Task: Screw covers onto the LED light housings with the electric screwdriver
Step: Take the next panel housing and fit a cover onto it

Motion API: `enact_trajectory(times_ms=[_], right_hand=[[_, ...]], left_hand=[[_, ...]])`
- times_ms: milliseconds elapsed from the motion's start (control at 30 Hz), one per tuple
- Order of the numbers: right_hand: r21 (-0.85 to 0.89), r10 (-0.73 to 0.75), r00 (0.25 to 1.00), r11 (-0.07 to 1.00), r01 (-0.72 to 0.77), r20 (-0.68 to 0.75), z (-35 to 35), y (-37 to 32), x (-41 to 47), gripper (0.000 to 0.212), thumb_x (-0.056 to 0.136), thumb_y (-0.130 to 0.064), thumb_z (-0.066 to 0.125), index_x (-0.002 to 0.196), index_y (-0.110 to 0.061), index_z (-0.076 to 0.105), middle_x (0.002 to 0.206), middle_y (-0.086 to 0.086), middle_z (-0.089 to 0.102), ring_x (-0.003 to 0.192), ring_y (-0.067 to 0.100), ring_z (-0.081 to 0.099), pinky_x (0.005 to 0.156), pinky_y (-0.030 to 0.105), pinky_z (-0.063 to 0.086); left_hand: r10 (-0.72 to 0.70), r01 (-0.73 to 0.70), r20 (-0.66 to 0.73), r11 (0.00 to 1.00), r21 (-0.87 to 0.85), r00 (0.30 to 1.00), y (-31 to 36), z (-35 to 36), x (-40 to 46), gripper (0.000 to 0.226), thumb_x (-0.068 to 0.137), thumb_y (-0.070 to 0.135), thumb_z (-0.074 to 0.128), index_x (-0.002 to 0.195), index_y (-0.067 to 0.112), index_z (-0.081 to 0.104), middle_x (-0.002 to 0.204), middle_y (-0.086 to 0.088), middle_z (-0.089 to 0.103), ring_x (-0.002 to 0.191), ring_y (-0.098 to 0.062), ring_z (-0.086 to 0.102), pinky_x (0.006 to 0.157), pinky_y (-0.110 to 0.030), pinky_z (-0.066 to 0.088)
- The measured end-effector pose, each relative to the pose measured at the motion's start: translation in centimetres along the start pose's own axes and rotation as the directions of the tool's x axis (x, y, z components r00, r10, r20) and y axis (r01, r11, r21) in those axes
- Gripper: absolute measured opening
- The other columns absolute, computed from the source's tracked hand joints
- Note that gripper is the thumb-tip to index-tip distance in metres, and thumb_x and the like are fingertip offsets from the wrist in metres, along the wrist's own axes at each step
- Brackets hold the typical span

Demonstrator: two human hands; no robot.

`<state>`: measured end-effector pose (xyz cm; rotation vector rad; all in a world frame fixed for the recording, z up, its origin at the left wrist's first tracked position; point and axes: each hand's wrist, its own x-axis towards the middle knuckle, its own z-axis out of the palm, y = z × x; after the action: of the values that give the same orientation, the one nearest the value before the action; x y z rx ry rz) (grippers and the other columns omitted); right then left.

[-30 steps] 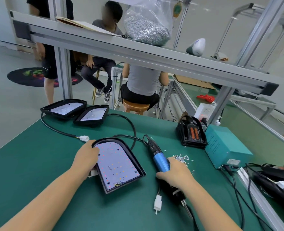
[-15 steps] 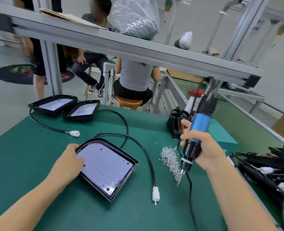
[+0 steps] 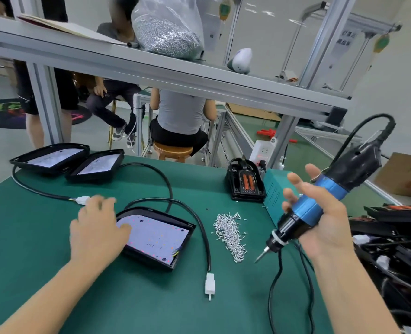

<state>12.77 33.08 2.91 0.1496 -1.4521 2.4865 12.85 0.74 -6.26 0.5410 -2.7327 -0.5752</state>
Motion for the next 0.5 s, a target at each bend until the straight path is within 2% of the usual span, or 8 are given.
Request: enact_trajectory(times_ms=[67, 133, 200, 267, 333, 400, 500], right_hand=[[0.025, -0.007, 1.000, 1.000, 0.008, -0.016, -0.2, 0.7, 0.4, 0.037, 0.068, -0.009, 0.069, 0.101, -0.025, 0.066, 0.095, -0.004, 0.069, 0.075, 0.012, 0.067, 0.068, 0.026, 0.057], [0.013, -0.016, 0.998, 1.000, 0.017, -0.054, 0.3, 1.3, 1.1, 0.036, 0.065, -0.006, 0.068, 0.098, -0.020, 0.062, 0.083, -0.006, 0.066, 0.072, 0.009, 0.063, 0.070, 0.026, 0.053], [0.012, -0.008, 0.998, 1.000, 0.009, -0.066, 0.7, 2.1, 1.7, 0.034, 0.066, -0.001, 0.064, 0.095, -0.017, 0.059, 0.073, -0.006, 0.061, 0.064, 0.009, 0.058, 0.066, 0.024, 0.049], [0.111, 0.037, 0.999, 0.993, -0.033, -0.034, 0.3, 2.8, 2.0, 0.035, 0.065, -0.002, 0.060, 0.097, -0.016, 0.060, 0.081, -0.002, 0.065, 0.072, 0.013, 0.062, 0.070, 0.025, 0.052], [0.213, 0.099, 0.994, 0.971, -0.105, 0.038, -0.5, 3.3, 1.9, 0.038, 0.065, -0.005, 0.059, 0.101, -0.016, 0.063, 0.099, 0.004, 0.069, 0.088, 0.018, 0.065, 0.085, 0.031, 0.052], [0.232, 0.129, 0.987, 0.961, -0.148, 0.096, -1.2, 3.6, 1.7, 0.047, 0.057, -0.010, 0.064, 0.104, -0.016, 0.065, 0.111, 0.006, 0.069, 0.100, 0.020, 0.065, 0.096, 0.036, 0.047], [0.193, 0.155, 0.981, 0.965, -0.176, 0.118, -1.6, 4.0, 1.6, 0.046, 0.059, -0.009, 0.061, 0.104, -0.015, 0.067, 0.115, 0.006, 0.069, 0.108, 0.021, 0.063, 0.097, 0.037, 0.045]], left_hand=[[0.264, -0.271, -0.154, 0.962, -0.024, 0.952, 3.6, -0.4, -0.1, 0.037, 0.077, 0.020, 0.057, 0.111, 0.009, 0.065, 0.115, -0.013, 0.058, 0.101, -0.036, 0.053, 0.081, -0.043, 0.041], [0.484, -0.486, -0.070, 0.874, -0.018, 0.872, 8.2, 0.0, -0.7, 0.027, 0.083, 0.023, 0.053, 0.105, 0.020, 0.068, 0.108, -0.002, 0.063, 0.102, -0.029, 0.052, 0.083, -0.037, 0.039], [0.563, -0.547, 0.092, 0.823, -0.150, 0.821, 11.8, 1.6, -1.4, 0.021, 0.088, 0.023, 0.053, 0.102, 0.027, 0.068, 0.103, 0.006, 0.063, 0.099, -0.017, 0.051, 0.084, -0.029, 0.038], [0.541, -0.396, 0.203, 0.779, -0.485, 0.816, 14.1, 2.5, -2.0, 0.016, 0.087, 0.017, 0.057, 0.094, 0.024, 0.070, 0.089, 0.008, 0.063, 0.079, -0.007, 0.052, 0.075, -0.021, 0.039], [0.514, -0.188, 0.244, 0.649, -0.737, 0.823, 15.2, 2.8, -2.5, 0.014, 0.086, 0.012, 0.062, 0.087, 0.023, 0.070, 0.080, 0.008, 0.065, 0.064, -0.003, 0.050, 0.066, -0.017, 0.041], [0.527, -0.071, 0.266, 0.533, -0.843, 0.807, 15.9, 2.8, -2.8, 0.015, 0.086, 0.011, 0.064, 0.088, 0.024, 0.070, 0.082, 0.005, 0.067, 0.069, -0.007, 0.052, 0.068, -0.018, 0.043], [0.619, 0.064, 0.263, 0.324, -0.944, 0.740, 17.3, 2.2, -3.5, 0.021, 0.087, 0.010, 0.065, 0.091, 0.028, 0.072, 0.088, 0.004, 0.070, 0.078, -0.007, 0.055, 0.077, -0.015, 0.044]])
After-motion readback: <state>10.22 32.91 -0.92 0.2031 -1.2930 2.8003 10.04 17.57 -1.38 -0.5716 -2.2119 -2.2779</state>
